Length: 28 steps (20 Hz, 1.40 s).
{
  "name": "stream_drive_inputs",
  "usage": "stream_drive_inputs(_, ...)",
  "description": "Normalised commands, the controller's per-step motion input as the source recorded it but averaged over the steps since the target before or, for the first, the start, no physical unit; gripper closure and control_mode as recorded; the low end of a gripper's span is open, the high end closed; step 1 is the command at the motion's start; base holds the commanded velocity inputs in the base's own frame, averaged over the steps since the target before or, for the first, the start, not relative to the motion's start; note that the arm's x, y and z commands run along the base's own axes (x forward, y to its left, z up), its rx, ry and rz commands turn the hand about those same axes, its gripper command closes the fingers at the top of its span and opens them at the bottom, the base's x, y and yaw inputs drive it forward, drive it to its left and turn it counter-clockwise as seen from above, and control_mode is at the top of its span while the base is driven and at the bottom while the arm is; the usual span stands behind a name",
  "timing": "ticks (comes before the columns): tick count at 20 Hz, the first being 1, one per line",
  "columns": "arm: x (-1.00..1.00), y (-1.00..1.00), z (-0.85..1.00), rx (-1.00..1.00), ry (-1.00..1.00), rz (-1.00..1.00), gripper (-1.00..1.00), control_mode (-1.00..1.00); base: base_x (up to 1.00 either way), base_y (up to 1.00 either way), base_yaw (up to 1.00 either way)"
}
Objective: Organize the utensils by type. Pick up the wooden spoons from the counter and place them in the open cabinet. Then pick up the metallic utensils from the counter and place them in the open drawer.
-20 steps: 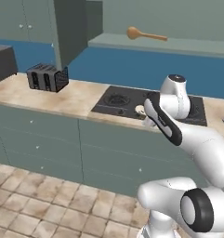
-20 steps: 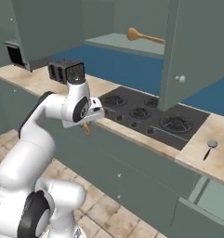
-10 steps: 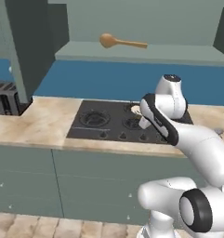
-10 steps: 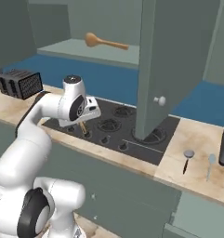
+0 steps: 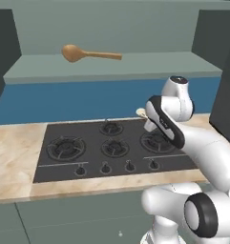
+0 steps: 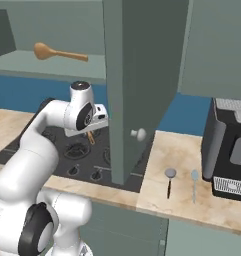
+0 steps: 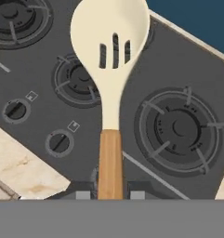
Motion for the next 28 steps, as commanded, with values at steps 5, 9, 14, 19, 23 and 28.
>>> stream_drive_inputs(5, 0.00, 0.00, 0.00, 0.00, 0.00, 0.00, 1.00, 1.00, 0.36, 0.21, -0.15)
stream_drive_inputs(9, 0.00, 0.00, 0.00, 0.00, 0.00, 0.00, 1.00, 1.00, 0.19, 0.27, -0.05)
stream_drive_inputs(14, 0.10, 0.07, 0.06, -0.02, -0.06, 0.00, 1.00, -1.00, 0.15, 0.16, 0.00)
stream_drive_inputs(19, 0.17, 0.09, 0.38, -0.15, -0.37, 0.13, 1.00, -1.00, 0.00, 0.00, 0.00)
stream_drive_inputs(23, 0.26, 0.00, 0.53, -0.11, -0.30, 0.14, 1.00, -1.00, 0.00, 0.00, 0.00)
stream_drive_inputs(28, 0.20, 0.02, 0.59, -0.24, -0.23, 0.22, 1.00, -1.00, 0.00, 0.00, 0.00)
